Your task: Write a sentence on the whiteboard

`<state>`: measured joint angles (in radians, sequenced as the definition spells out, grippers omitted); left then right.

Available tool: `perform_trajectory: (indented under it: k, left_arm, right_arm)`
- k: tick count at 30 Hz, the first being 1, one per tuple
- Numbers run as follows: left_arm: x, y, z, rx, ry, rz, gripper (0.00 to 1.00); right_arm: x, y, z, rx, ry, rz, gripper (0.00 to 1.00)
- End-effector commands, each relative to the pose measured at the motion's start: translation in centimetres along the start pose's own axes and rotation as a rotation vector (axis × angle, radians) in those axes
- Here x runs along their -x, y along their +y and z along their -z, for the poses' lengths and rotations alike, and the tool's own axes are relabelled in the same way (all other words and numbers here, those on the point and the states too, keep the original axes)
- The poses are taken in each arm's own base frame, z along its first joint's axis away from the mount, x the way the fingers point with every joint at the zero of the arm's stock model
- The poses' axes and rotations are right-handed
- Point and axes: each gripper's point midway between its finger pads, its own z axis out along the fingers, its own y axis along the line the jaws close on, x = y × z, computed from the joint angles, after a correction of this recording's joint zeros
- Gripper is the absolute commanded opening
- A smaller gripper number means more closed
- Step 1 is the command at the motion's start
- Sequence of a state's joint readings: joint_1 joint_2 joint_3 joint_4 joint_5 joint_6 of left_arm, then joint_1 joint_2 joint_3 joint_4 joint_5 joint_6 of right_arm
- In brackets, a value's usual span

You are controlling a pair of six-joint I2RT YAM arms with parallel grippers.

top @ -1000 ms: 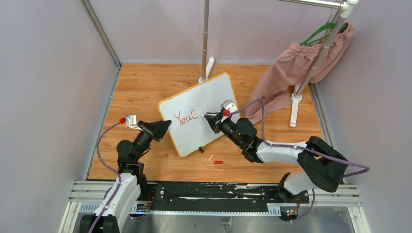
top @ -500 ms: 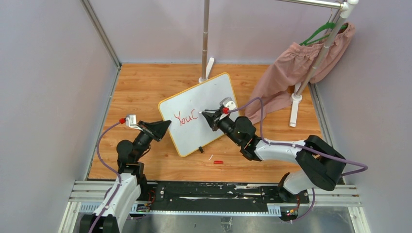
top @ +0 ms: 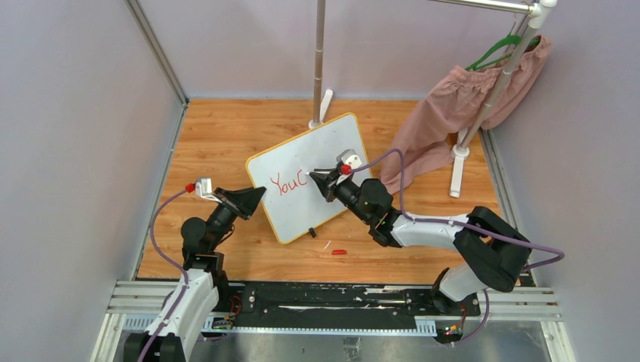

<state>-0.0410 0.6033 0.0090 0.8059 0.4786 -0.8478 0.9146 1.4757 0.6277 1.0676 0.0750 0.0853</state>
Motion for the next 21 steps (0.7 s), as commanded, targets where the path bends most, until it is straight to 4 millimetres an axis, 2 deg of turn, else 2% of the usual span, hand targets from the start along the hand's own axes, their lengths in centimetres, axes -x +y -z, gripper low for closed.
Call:
perform_trajectory:
  k: [1, 8, 15, 21]
  left_arm:
    - [-4.7, 3.8, 2.6, 0.102, 0.06, 0.05, 0.0]
    - [-4.7, 3.7, 2.5, 0.099, 0.06, 0.051, 0.0]
    - [-4.7, 3.6, 2.5, 0.095, 0.06, 0.051, 0.0]
    - [-4.7, 3.6, 2.6, 0.095, 0.059, 0.051, 0.0]
  right_arm:
    - [0.3, 1.3, -0.5, 0.035, -0.01, -0.003, 0.0]
    - [-1.1, 1.7, 0.5, 0.041, 0.022, -0.003, 0.0]
    - [-2.2, 1.0, 1.3, 0.01, 0.056, 0.015, 0.0]
    - [-1.9, 0.3, 1.6, -0.021, 0.05, 0.03, 0.0]
